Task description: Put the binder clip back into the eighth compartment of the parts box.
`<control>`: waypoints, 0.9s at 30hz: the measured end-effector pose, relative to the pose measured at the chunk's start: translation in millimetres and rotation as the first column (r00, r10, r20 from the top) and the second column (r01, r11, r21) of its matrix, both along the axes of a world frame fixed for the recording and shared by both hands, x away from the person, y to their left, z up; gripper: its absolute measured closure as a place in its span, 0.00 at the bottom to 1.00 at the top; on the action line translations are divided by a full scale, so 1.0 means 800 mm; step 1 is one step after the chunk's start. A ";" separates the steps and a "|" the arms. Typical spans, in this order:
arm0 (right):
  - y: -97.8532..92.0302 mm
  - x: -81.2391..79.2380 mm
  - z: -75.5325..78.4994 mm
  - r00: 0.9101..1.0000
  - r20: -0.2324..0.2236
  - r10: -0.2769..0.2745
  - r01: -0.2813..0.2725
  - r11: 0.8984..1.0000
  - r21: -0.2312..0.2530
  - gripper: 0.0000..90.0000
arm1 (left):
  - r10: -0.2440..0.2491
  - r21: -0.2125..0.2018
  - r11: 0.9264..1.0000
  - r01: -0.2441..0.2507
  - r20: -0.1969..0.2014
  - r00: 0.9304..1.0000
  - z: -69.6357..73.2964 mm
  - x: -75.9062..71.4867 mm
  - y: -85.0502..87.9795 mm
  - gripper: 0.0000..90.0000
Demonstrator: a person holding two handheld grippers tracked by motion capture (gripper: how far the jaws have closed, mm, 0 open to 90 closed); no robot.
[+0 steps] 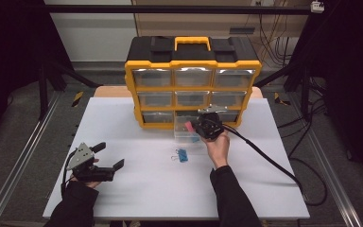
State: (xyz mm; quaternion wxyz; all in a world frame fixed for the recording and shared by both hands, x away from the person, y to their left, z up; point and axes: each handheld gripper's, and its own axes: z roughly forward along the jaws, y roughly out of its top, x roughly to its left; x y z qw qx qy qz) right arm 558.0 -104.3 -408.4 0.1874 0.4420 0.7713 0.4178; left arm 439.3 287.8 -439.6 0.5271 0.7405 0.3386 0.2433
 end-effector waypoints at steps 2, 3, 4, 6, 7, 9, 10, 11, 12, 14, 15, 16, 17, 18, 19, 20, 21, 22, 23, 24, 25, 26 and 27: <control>0.000 0.000 -0.001 1.000 -0.011 0.001 -0.001 1.000 -0.005 0.99 | 0.001 0.000 1.000 -0.001 0.000 1.000 0.000 0.000 0.000 0.01; 0.002 0.000 -0.001 1.000 -0.014 -0.002 0.002 1.000 -0.001 0.99 | 0.001 0.000 1.000 -0.001 0.000 1.000 0.000 0.000 0.000 0.01; 0.001 0.001 -0.002 1.000 -0.006 0.004 -0.004 1.000 -0.015 0.98 | 0.001 0.000 1.000 -0.001 0.000 1.000 0.000 0.000 0.000 0.01; 0.002 0.001 -0.003 1.000 -0.014 0.004 -0.005 1.000 -0.010 0.98 | 0.000 0.001 1.000 0.000 0.000 1.000 0.000 0.000 0.000 0.01; 0.002 0.001 -0.003 1.000 -0.014 0.004 -0.005 1.000 -0.010 0.98 | 0.000 0.002 1.000 0.000 -0.001 1.000 0.000 0.000 0.000 0.01; 0.002 0.001 -0.004 1.000 -0.016 0.010 -0.010 1.000 -0.015 0.98 | 0.000 0.001 1.000 0.000 -0.001 1.000 0.000 0.000 0.000 0.01; 0.002 0.002 -0.004 1.000 -0.018 0.009 -0.009 1.000 -0.012 0.98 | 0.000 0.001 1.000 0.000 -0.001 1.000 0.000 0.000 0.000 0.01; 0.002 0.002 -0.004 1.000 -0.016 0.009 -0.009 1.000 -0.014 0.98 | 0.000 0.001 1.000 0.000 -0.001 1.000 0.000 0.000 0.000 0.01; 0.002 0.002 -0.004 1.000 -0.017 0.009 -0.010 1.000 -0.014 0.98 | 0.000 0.001 1.000 0.000 -0.001 1.000 0.000 0.000 0.000 0.01; 0.002 0.001 -0.003 1.000 -0.016 0.009 -0.009 1.000 -0.008 0.97 | 0.000 0.002 1.000 0.000 -0.002 1.000 0.000 0.000 0.000 0.01; 0.001 0.001 -0.003 1.000 -0.018 0.009 -0.009 1.000 -0.008 0.96 | 0.000 0.002 1.000 0.000 -0.001 1.000 0.000 0.000 0.000 0.01; 0.001 0.001 -0.002 1.000 -0.016 0.010 -0.010 1.000 -0.002 0.95 | 0.000 0.001 1.000 0.000 -0.001 1.000 0.000 0.000 0.000 0.01; 0.001 0.001 -0.002 1.000 -0.016 0.010 -0.010 1.000 -0.002 0.95 | 0.000 0.001 1.000 0.000 -0.001 1.000 0.000 0.000 0.000 0.01; 0.001 -0.001 0.000 1.000 -0.009 0.015 -0.015 1.000 0.012 0.91 | 0.000 0.000 1.000 0.000 -0.001 1.000 0.000 0.000 0.000 0.01; 0.001 -0.002 0.002 1.000 0.001 0.019 -0.019 1.000 0.024 0.90 | 0.001 0.000 1.000 -0.001 0.000 1.000 0.000 0.000 0.000 0.01; 0.001 -0.004 0.005 1.000 0.002 0.014 -0.014 0.999 0.033 0.87 | 0.000 0.000 1.000 0.000 0.000 1.000 0.000 0.000 0.000 0.01; 0.001 -0.004 0.005 1.000 0.002 0.014 -0.014 0.999 0.033 0.87 | 0.000 0.000 1.000 0.000 0.000 1.000 0.000 0.000 0.000 0.01; 0.000 -0.008 0.010 1.000 0.022 0.020 -0.021 0.999 0.049 0.79 | 0.001 -0.001 1.000 -0.001 0.000 1.000 0.000 0.000 0.000 0.01; 0.000 -0.008 0.010 1.000 0.022 0.020 -0.021 0.999 0.049 0.79 | 0.001 0.000 1.000 -0.001 0.000 1.000 0.000 0.000 0.000 0.01; -0.002 -0.010 0.012 0.999 0.035 0.023 -0.025 0.999 0.047 0.74 | 0.000 0.000 1.000 0.000 0.000 1.000 0.000 0.000 0.000 0.01; -0.005 -0.014 0.017 0.996 0.081 0.038 -0.042 0.998 0.051 0.63 | 0.001 0.000 1.000 -0.001 0.000 1.000 0.000 0.000 0.000 0.01; -0.005 -0.017 0.020 0.996 0.084 0.033 -0.038 0.998 0.057 0.58 | 0.001 0.000 1.000 -0.001 -0.001 1.000 0.000 0.000 0.000 0.01; -0.005 -0.020 0.023 0.995 0.094 0.024 -0.032 0.996 0.082 0.53 | 0.001 0.000 1.000 -0.001 -0.001 1.000 0.000 0.000 0.000 0.01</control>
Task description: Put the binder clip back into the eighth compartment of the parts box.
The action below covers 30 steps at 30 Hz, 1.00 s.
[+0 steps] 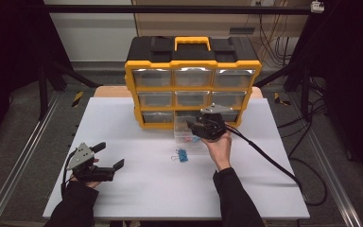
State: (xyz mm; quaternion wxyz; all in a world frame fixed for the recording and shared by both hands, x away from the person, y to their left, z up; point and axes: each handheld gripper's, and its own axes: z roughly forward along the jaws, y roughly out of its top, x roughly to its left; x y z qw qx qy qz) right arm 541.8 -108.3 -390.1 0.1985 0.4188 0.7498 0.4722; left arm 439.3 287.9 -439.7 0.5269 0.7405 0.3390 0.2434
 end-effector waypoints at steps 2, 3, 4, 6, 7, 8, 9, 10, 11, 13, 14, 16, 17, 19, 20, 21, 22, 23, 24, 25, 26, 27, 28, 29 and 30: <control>-0.003 -0.005 0.005 0.999 0.034 -0.005 0.005 1.000 -0.001 0.42 | 0.000 -0.001 1.000 0.000 0.000 1.000 0.000 0.000 0.000 0.01; -0.003 -0.007 0.007 0.999 0.052 -0.008 0.008 1.000 0.002 0.39 | 0.001 -0.001 1.000 -0.001 0.000 1.000 0.000 0.000 0.000 0.01; -0.004 -0.010 0.009 0.998 0.062 -0.012 0.012 1.000 0.005 0.36 | 0.001 -0.002 1.000 -0.001 0.000 1.000 0.000 0.000 0.000 0.01; -0.004 -0.013 0.010 0.997 0.070 -0.015 0.014 1.000 0.004 0.32 | 0.001 -0.002 1.000 -0.001 0.000 1.000 0.000 0.000 0.000 0.01; -0.006 -0.015 0.012 0.996 0.092 -0.007 0.007 1.000 -0.004 0.29 | 0.001 -0.002 1.000 -0.001 -0.001 1.000 0.000 0.000 0.000 0.01; -0.006 -0.018 0.014 0.995 0.100 -0.010 0.010 1.000 0.001 0.26 | 0.000 -0.002 1.000 0.000 -0.001 1.000 0.000 0.000 0.000 0.01; -0.007 -0.020 0.015 0.994 0.110 -0.010 0.010 1.000 0.005 0.22 | 0.000 -0.001 1.000 0.000 -0.001 1.000 0.000 0.000 0.000 0.01; -0.007 -0.022 0.017 0.993 0.117 -0.013 0.012 1.000 0.010 0.18 | 0.000 -0.001 1.000 0.000 -0.001 1.000 0.000 0.000 0.000 0.01; -0.009 -0.027 0.020 0.991 0.132 -0.016 0.014 1.000 0.018 0.12 | 0.001 -0.002 1.000 -0.001 -0.001 1.000 0.000 0.000 0.000 0.01; -0.010 -0.031 0.023 0.988 0.151 -0.021 0.019 1.000 0.018 0.08 | 0.001 -0.002 1.000 -0.001 -0.001 1.000 0.000 0.000 0.001 0.01; -0.010 -0.031 0.023 0.988 0.151 -0.021 0.019 1.000 0.018 0.08 | 0.001 -0.002 1.000 -0.001 -0.001 1.000 0.001 0.000 0.001 0.01; -0.013 -0.038 0.027 0.988 0.153 -0.033 0.029 0.999 0.034 0.03 | 0.001 -0.003 1.000 -0.001 -0.001 1.000 0.000 0.000 0.000 0.01; -0.013 -0.040 0.028 0.986 0.160 -0.034 0.029 0.999 0.037 0.02 | 0.001 -0.002 1.000 -0.001 -0.001 1.000 0.000 0.000 0.000 0.01; -0.013 -0.043 0.030 0.986 0.162 -0.035 0.028 0.999 0.042 0.01 | 0.000 -0.002 1.000 0.000 -0.001 1.000 0.001 0.000 0.000 0.01; -0.014 -0.045 0.031 0.986 0.165 -0.034 0.028 0.999 0.041 0.01 | 0.000 -0.002 1.000 0.000 0.000 1.000 0.001 0.000 0.000 0.01; -0.014 -0.047 0.032 0.986 0.161 -0.033 0.026 0.999 0.044 0.00 | 0.001 -0.003 1.000 -0.001 -0.001 1.000 0.001 0.000 0.000 0.01; -0.015 -0.051 0.033 0.986 0.167 -0.029 0.023 0.999 0.042 0.00 | 0.000 -0.003 1.000 0.000 -0.001 1.000 0.001 0.000 0.000 0.01; -0.015 -0.051 0.033 0.986 0.167 -0.029 0.023 0.999 0.042 0.00 | 0.001 -0.002 1.000 -0.001 -0.001 1.000 0.001 0.000 0.000 0.01; -0.015 -0.054 0.033 0.986 0.167 -0.025 0.018 0.999 0.041 0.00 | 0.001 -0.003 1.000 -0.001 -0.001 1.000 0.001 0.000 0.000 0.01; -0.014 -0.056 0.033 0.985 0.169 -0.021 0.015 0.999 0.042 0.00 | 0.001 -0.003 1.000 -0.001 -0.001 1.000 0.001 0.000 0.000 0.01; -0.014 -0.059 0.032 0.985 0.170 -0.014 0.008 0.999 0.035 0.00 | 0.001 -0.002 1.000 -0.001 -0.001 1.000 0.001 0.000 0.000 0.01; -0.014 -0.061 0.032 0.985 0.172 -0.007 0.002 1.000 0.031 0.00 | 0.001 -0.002 1.000 -0.001 -0.001 1.000 0.000 0.000 0.000 0.01; -0.013 -0.063 0.031 0.985 0.171 -0.003 -0.002 1.000 0.028 0.00 | 0.001 -0.002 1.000 -0.001 -0.001 1.000 0.000 0.000 0.000 0.01; -0.012 -0.065 0.030 0.985 0.171 -0.001 -0.004 1.000 0.027 0.00 | 0.001 -0.002 1.000 -0.001 -0.002 1.000 0.000 0.000 0.000 0.01; -0.011 -0.066 0.028 0.986 0.166 0.005 -0.009 1.000 0.021 0.00 | 0.001 -0.002 1.000 -0.001 -0.001 1.000 0.000 0.000 0.000 0.01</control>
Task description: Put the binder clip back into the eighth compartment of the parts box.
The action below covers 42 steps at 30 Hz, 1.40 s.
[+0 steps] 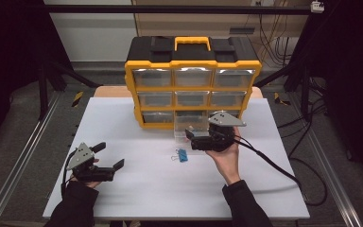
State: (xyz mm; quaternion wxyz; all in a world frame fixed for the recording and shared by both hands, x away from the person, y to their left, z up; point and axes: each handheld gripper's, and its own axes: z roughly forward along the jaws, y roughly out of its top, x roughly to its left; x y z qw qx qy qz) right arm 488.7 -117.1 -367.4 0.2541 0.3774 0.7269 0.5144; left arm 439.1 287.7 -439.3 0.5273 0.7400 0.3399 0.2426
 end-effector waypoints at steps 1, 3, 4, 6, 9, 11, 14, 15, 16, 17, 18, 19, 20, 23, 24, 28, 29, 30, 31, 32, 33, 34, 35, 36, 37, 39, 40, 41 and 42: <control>0.002 -0.004 -0.003 1.000 -0.004 0.005 -0.005 1.000 -0.004 0.00 | 0.000 -0.001 1.000 0.000 0.000 1.000 0.000 0.000 0.000 0.01; 0.003 -0.006 -0.004 1.000 -0.007 0.009 -0.009 1.000 -0.007 0.00 | -0.001 -0.002 1.000 0.001 0.000 1.000 0.000 0.000 0.000 0.01; 0.004 -0.008 -0.006 1.000 -0.005 0.012 -0.012 1.000 -0.011 0.00 | 0.000 -0.001 1.000 0.000 0.000 1.000 0.000 0.000 0.000 0.01; 0.007 -0.012 -0.009 1.000 -0.007 0.017 -0.017 1.000 -0.019 0.00 | 0.000 -0.002 1.000 0.000 0.000 1.000 0.000 0.000 0.000 0.01; 0.013 -0.019 -0.016 0.999 -0.013 0.029 -0.030 0.999 -0.021 0.00 | 0.001 -0.003 1.000 -0.001 0.000 1.000 0.000 0.000 0.001 0.01; 0.014 -0.020 -0.018 0.999 -0.017 0.036 -0.037 0.999 -0.026 0.01 | 0.002 -0.004 1.000 -0.002 -0.001 1.000 0.000 0.000 0.001 0.01; 0.019 -0.024 -0.025 0.999 -0.026 0.039 -0.040 0.998 -0.038 0.01 | 0.001 -0.005 1.000 -0.001 -0.001 1.000 0.000 0.000 0.001 0.01; 0.020 -0.025 -0.026 0.999 -0.026 0.041 -0.042 0.998 -0.042 0.01 | 0.002 -0.005 1.000 -0.002 0.000 1.000 0.000 0.000 0.001 0.01; 0.022 -0.026 -0.028 0.999 -0.029 0.043 -0.044 0.998 -0.044 0.01 | 0.002 -0.005 1.000 -0.002 0.000 1.000 0.000 0.000 0.001 0.01; 0.022 -0.027 -0.030 0.998 -0.032 0.048 -0.049 0.998 -0.049 0.01 | 0.003 -0.005 1.000 -0.003 0.000 1.000 0.000 0.000 0.001 0.01; 0.024 -0.028 -0.032 0.998 -0.033 0.051 -0.052 0.998 -0.047 0.01 | 0.003 -0.005 1.000 -0.003 0.000 1.000 0.000 0.000 0.001 0.01; 0.026 -0.029 -0.034 0.998 -0.038 0.049 -0.051 0.998 -0.047 0.01 | 0.004 -0.006 1.000 -0.004 -0.001 1.000 0.000 0.000 0.001 0.01; 0.027 -0.030 -0.037 0.998 -0.039 0.055 -0.057 0.997 -0.053 0.01 | 0.004 -0.005 1.000 -0.004 -0.001 1.000 0.000 0.000 0.001 0.01; 0.033 -0.031 -0.049 0.996 -0.060 0.062 -0.065 0.996 -0.064 0.03 | 0.004 -0.006 1.000 -0.004 -0.001 1.000 0.000 0.000 0.001 0.01; 0.033 -0.031 -0.049 0.996 -0.060 0.062 -0.065 0.996 -0.064 0.03 | 0.004 -0.006 1.000 -0.004 -0.001 1.000 0.000 0.000 0.002 0.01; 0.039 -0.030 -0.060 0.994 -0.081 0.071 -0.077 0.994 -0.080 0.04 | 0.005 -0.008 1.000 -0.005 0.000 1.000 0.000 0.000 0.002 0.01; 0.041 -0.031 -0.062 0.994 -0.089 0.070 -0.077 0.994 -0.083 0.04 | 0.005 -0.009 1.000 -0.005 0.001 1.000 0.000 0.000 0.002 0.01; 0.042 -0.030 -0.064 0.993 -0.090 0.070 -0.078 0.993 -0.087 0.04 | 0.004 -0.010 1.000 -0.004 0.001 1.000 0.000 0.000 0.002 0.01; 0.043 -0.030 -0.066 0.993 -0.093 0.069 -0.077 0.993 -0.089 0.05 | 0.005 -0.010 1.000 -0.005 0.002 1.000 0.001 0.000 0.002 0.01; 0.046 -0.030 -0.071 0.992 -0.100 0.071 -0.081 0.992 -0.098 0.05 | 0.005 -0.011 1.000 -0.005 0.002 1.000 0.001 0.000 0.002 0.01; 0.046 -0.030 -0.071 0.992 -0.100 0.071 -0.081 0.992 -0.098 0.05 | 0.005 -0.011 1.000 -0.005 0.002 1.000 0.001 0.000 0.002 0.01; 0.046 -0.029 -0.072 0.992 -0.103 0.073 -0.083 0.992 -0.099 0.06 | 0.006 -0.010 1.000 -0.006 0.002 1.000 0.001 0.000 0.002 0.01; 0.047 -0.029 -0.074 0.992 -0.105 0.075 -0.085 0.991 -0.102 0.06 | 0.005 -0.009 1.000 -0.005 0.002 1.000 0.001 0.000 0.002 0.01; 0.049 -0.029 -0.076 0.992 -0.108 0.071 -0.082 0.991 -0.104 0.07 | 0.005 -0.009 1.000 -0.005 0.001 1.000 0.000 0.000 0.002 0.01; 0.050 -0.028 -0.077 0.991 -0.115 0.070 -0.082 0.991 -0.106 0.07 | 0.006 -0.010 1.000 -0.006 0.001 1.000 0.000 0.000 0.002 0.01; 0.052 -0.028 -0.081 0.990 -0.123 0.070 -0.084 0.990 -0.111 0.09 | 0.005 -0.009 1.000 -0.005 0.002 1.000 0.001 0.000 0.002 0.01; 0.053 -0.027 -0.083 0.990 -0.119 0.072 -0.086 0.990 -0.116 0.09 | 0.005 -0.009 1.000 -0.005 0.002 1.000 0.001 0.000 0.002 0.01; 0.054 -0.026 -0.085 0.990 -0.124 0.069 -0.084 0.989 -0.119 0.10 | 0.006 -0.010 1.000 -0.006 0.002 1.000 0.001 0.000 0.002 0.01; 0.055 -0.026 -0.087 0.989 -0.127 0.070 -0.086 0.988 -0.124 0.11 | 0.006 -0.009 1.000 -0.006 0.002 1.000 0.001 0.000 0.002 0.01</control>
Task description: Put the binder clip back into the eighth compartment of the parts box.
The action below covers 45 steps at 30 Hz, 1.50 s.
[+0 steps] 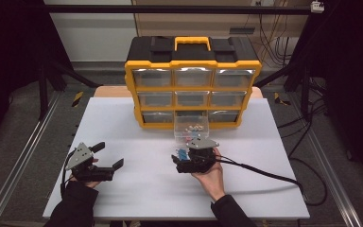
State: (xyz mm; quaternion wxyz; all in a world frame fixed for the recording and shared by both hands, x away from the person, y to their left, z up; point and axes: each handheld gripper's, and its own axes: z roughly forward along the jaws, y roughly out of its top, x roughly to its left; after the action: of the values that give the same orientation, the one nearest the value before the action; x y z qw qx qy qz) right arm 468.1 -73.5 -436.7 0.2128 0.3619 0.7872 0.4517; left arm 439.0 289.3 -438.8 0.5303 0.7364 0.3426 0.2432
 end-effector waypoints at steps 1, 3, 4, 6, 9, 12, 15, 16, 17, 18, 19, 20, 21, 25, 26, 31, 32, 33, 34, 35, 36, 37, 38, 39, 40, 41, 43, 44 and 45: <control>0.001 0.001 -0.002 1.000 -0.003 0.000 0.000 1.000 -0.007 0.13 | 0.000 0.000 1.000 0.000 0.000 1.000 0.000 0.000 0.000 0.01; 0.002 0.002 -0.005 1.000 -0.010 0.003 -0.003 1.000 -0.017 0.15 | 0.000 0.001 1.000 0.000 -0.001 1.000 0.000 0.000 0.000 0.01; 0.003 0.002 -0.007 1.000 -0.013 0.002 -0.002 1.000 -0.020 0.16 | 0.000 0.000 1.000 0.000 -0.001 1.000 0.000 0.000 0.000 0.01; 0.005 0.004 -0.010 1.000 -0.019 0.000 -0.001 1.000 -0.025 0.18 | -0.001 0.001 1.000 0.001 -0.001 1.000 0.000 0.000 0.000 0.01; 0.007 0.007 -0.013 1.000 -0.024 -0.003 0.002 1.000 -0.030 0.20 | -0.001 0.002 1.000 0.001 -0.001 1.000 0.000 0.000 0.000 0.01; 0.008 0.009 -0.016 0.999 -0.033 -0.008 0.007 0.999 -0.032 0.23 | -0.001 0.002 1.000 0.001 -0.002 1.000 0.000 0.000 0.000 0.01; 0.010 0.012 -0.020 0.999 -0.037 -0.014 0.012 0.999 -0.046 0.28 | 0.000 0.002 1.000 0.000 -0.002 1.000 -0.001 0.000 0.000 0.01; 0.010 0.012 -0.020 0.999 -0.037 -0.014 0.012 0.999 -0.046 0.28 | -0.001 0.002 1.000 0.001 -0.002 1.000 -0.001 0.000 0.000 0.01; 0.010 0.012 -0.021 0.999 -0.043 -0.012 0.010 0.999 -0.047 0.29 | -0.001 0.002 1.000 0.001 -0.002 1.000 -0.001 0.000 0.000 0.01; 0.011 0.013 -0.022 0.999 -0.047 -0.015 0.012 0.999 -0.050 0.32 | -0.001 0.002 1.000 0.001 -0.002 1.000 -0.001 0.000 0.000 0.01; 0.012 0.014 -0.023 0.999 -0.046 -0.009 0.007 0.998 -0.057 0.33 | -0.001 0.003 1.000 0.001 -0.002 1.000 -0.001 0.000 0.000 0.01; 0.012 0.014 -0.023 0.999 -0.046 -0.009 0.007 0.998 -0.057 0.33 | -0.001 0.003 1.000 0.001 -0.003 1.000 -0.001 0.000 0.000 0.01; 0.012 0.014 -0.024 0.999 -0.046 -0.011 0.008 0.998 -0.062 0.34 | -0.001 0.002 1.000 0.001 -0.002 1.000 -0.001 0.000 0.000 0.01; 0.015 0.016 -0.026 0.999 -0.046 -0.005 0.001 0.997 -0.073 0.39 | -0.001 0.002 1.000 0.001 -0.003 1.000 -0.001 0.000 0.000 0.01; 0.016 0.017 -0.027 0.999 -0.049 -0.004 0.000 0.997 -0.074 0.40 | -0.001 0.003 1.000 0.001 -0.003 1.000 -0.001 0.000 -0.001 0.01; 0.020 0.019 -0.029 0.999 -0.053 0.005 -0.010 0.997 -0.083 0.47 | -0.001 0.002 1.000 0.001 -0.003 1.000 -0.001 0.001 0.000 0.01; 0.021 0.020 -0.029 0.998 -0.055 0.002 -0.006 0.997 -0.080 0.47 | -0.001 0.002 1.000 0.001 -0.003 1.000 -0.001 0.001 0.000 0.01; 0.021 0.020 -0.030 0.998 -0.058 0.000 -0.004 0.996 -0.084 0.48 | -0.002 0.003 1.000 0.002 -0.003 1.000 -0.001 0.001 0.000 0.01; 0.022 0.020 -0.030 0.998 -0.062 -0.004 -0.002 0.996 -0.087 0.50 | -0.002 0.002 1.000 0.002 -0.004 1.000 -0.001 0.001 -0.001 0.01; 0.023 0.021 -0.031 0.998 -0.059 0.002 -0.008 0.996 -0.094 0.51 | -0.002 0.003 1.000 0.002 -0.004 1.000 -0.001 0.001 -0.001 0.01; 0.024 0.021 -0.031 0.998 -0.061 0.000 -0.006 0.995 -0.099 0.52 | -0.002 0.002 1.000 0.002 -0.004 1.000 -0.001 0.001 -0.001 0.01; 0.025 0.022 -0.031 0.998 -0.058 0.005 -0.011 0.994 -0.104 0.53 | -0.001 0.002 1.000 0.001 -0.005 1.000 -0.001 0.001 -0.001 0.01; 0.027 0.022 -0.032 0.998 -0.057 0.010 -0.016 0.994 -0.105 0.54 | -0.001 0.003 1.000 0.001 -0.005 1.000 -0.001 0.001 -0.001 0.01; 0.027 0.023 -0.032 0.998 -0.061 0.012 -0.018 0.995 -0.099 0.55 | -0.001 0.002 1.000 0.001 -0.005 1.000 -0.001 0.001 -0.001 0.01; 0.028 0.024 -0.033 0.998 -0.063 0.008 -0.014 0.995 -0.100 0.56 | -0.001 0.002 1.000 0.001 -0.004 1.000 -0.001 0.001 -0.001 0.01; 0.028 0.024 -0.033 0.998 -0.068 0.001 -0.008 0.995 -0.100 0.57 | -0.001 0.002 1.000 0.001 -0.004 1.000 -0.001 0.001 -0.001 0.01; 0.028 0.025 -0.034 0.998 -0.069 0.000 -0.007 0.994 -0.107 0.60 | -0.001 0.003 1.000 0.001 -0.006 1.000 -0.001 0.001 -0.001 0.01; 0.028 0.025 -0.034 0.998 -0.066 0.008 -0.015 0.994 -0.109 0.62 | -0.001 0.004 1.000 0.001 -0.006 1.000 -0.002 0.001 -0.001 0.01; 0.028 0.026 -0.035 0.998 -0.067 0.006 -0.014 0.993 -0.115 0.62 | -0.002 0.004 1.000 0.002 -0.006 1.000 -0.002 0.001 -0.001 0.01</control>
State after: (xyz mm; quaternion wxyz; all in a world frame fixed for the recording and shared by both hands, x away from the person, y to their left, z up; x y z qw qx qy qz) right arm 488.6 -51.0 -464.5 0.2047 0.3601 0.8205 0.3940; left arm 439.8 288.7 -440.1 0.5282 0.7383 0.3431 0.2412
